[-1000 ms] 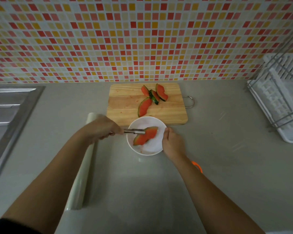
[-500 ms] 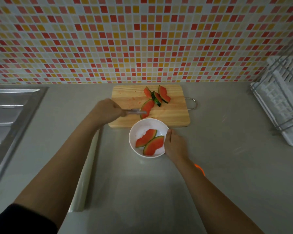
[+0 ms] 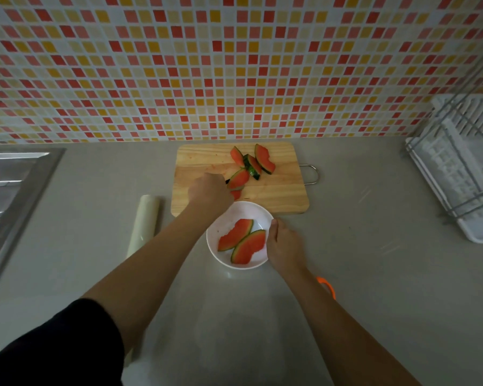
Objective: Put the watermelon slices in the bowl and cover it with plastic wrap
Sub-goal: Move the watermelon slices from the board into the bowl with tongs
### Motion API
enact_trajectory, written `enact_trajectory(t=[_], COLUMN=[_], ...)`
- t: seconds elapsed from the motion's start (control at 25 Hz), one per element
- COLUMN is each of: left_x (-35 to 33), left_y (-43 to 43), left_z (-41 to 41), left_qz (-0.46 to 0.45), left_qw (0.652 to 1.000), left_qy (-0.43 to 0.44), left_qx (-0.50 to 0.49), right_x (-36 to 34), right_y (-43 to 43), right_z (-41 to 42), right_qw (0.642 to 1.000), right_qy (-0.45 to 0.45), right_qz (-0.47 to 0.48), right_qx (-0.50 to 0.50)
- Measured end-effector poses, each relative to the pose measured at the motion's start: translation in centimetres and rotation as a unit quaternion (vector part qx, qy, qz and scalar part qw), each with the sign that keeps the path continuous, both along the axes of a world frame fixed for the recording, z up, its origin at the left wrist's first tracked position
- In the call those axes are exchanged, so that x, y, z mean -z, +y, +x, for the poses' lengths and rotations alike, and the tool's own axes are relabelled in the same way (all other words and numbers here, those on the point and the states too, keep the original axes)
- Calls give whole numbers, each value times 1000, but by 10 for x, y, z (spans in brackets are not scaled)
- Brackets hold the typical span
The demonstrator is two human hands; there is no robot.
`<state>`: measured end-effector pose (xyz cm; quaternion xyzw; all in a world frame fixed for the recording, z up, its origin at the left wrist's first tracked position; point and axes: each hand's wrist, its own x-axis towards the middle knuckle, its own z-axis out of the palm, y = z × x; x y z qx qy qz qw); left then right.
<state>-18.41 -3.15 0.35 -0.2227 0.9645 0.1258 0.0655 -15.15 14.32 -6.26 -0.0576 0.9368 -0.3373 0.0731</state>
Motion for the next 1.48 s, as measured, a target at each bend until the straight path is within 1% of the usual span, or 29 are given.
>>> enact_trajectory(t=[0.24,0.32,0.36,0.4,0.44,0.48,0.52,0.56,0.6,0.68,0.76,0.8,0.84,0.92,1.0,1.08,1.16,1.24,1.28,1.36,1.4,1.44,1.48], left_x=[-6,-5,-4,-3,-3,-3,-5,-8,-10,-13,-16,-16,-14,-10,-6,-4,-8,-17,-23,-32,-33,-30,-25], left_y=[-8,-16,-21,-29,-37,-45,-53,-58,-61,-61,-57,-55,-53,-45,-30,-18,-20,-32,-37,-39,-37,-35,-33], left_z=[-10,-12,-11,-10,-8,-4,2,11,21,46,73,85,94,100,99,98,97,90,83,58,42,25,11], left_qz=[23,54,92,153,229,306,363,391,401,400,409,398,356,205,77,18,-6,-26,-23,26,77,153,247], left_qw=[999,998,994,985,966,939,913,899,896,904,908,915,934,976,987,987,988,990,990,990,990,983,964], left_qy=[35,38,38,40,46,54,58,59,60,61,56,50,41,26,20,8,1,41,77,119,113,100,82], left_qx=[2,-15,-37,-69,-108,-147,-177,-186,-180,-139,-68,-30,5,75,138,159,152,136,118,65,33,-7,-52], right_x=[-1,-1,-2,-2,-2,-2,-3,-3,-4,-5,-6,-6,-6,-6,-7,-8,-8,-7,-7,-7,-6,-6,-6], right_y=[-1,-1,-1,-1,-1,-1,-1,-1,-1,-1,0,0,1,0,0,0,0,0,-1,-1,-2,-2,-1], right_z=[-1,0,0,0,0,0,0,-1,-1,-2,-2,-2,-2,-3,-2,-2,-2,-2,-2,-1,-1,-1,-2], right_qw=[1000,1000,1000,1000,1000,1000,1000,1000,1000,1000,1000,1000,1000,1000,1000,1000,1000,1000,1000,999,999,999,1000], right_qy=[17,18,16,11,7,4,2,1,0,-2,-2,-3,-6,-7,-6,-8,-5,1,5,10,12,14,16], right_qz=[24,22,19,16,12,10,9,9,7,2,0,0,0,2,6,7,12,23,27,32,32,29,27], right_qx=[-8,-6,-4,-2,0,0,0,-2,-3,-7,-9,-8,-6,-4,-2,0,-2,-2,-2,-3,-3,-2,-3])
